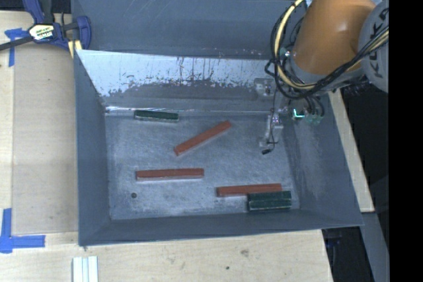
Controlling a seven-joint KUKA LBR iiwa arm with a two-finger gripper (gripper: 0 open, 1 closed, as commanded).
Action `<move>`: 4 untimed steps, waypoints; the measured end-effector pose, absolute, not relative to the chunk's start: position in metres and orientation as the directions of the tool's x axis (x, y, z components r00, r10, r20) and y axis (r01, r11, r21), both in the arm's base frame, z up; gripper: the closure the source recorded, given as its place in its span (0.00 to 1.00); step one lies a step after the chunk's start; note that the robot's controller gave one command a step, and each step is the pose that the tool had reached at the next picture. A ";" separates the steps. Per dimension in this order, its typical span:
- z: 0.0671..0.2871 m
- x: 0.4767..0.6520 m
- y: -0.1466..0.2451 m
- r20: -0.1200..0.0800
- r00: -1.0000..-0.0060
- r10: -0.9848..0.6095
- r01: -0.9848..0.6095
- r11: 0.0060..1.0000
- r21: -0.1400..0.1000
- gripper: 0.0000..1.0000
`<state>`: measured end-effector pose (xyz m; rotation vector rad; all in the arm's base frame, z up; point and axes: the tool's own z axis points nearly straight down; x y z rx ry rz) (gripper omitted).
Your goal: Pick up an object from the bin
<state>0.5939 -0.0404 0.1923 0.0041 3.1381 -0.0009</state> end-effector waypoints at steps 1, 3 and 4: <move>0.070 0.598 -0.009 0.005 -0.991 0.130 0.130 0.991 0.001 0.00; 0.072 0.626 0.056 -0.005 -1.000 -0.006 -0.006 1.000 0.000 1.00; 0.148 0.619 0.063 -0.011 -1.000 0.005 0.005 1.000 0.001 1.00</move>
Offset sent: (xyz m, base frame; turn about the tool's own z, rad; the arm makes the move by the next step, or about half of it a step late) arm 0.0058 0.0301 -0.1181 0.1296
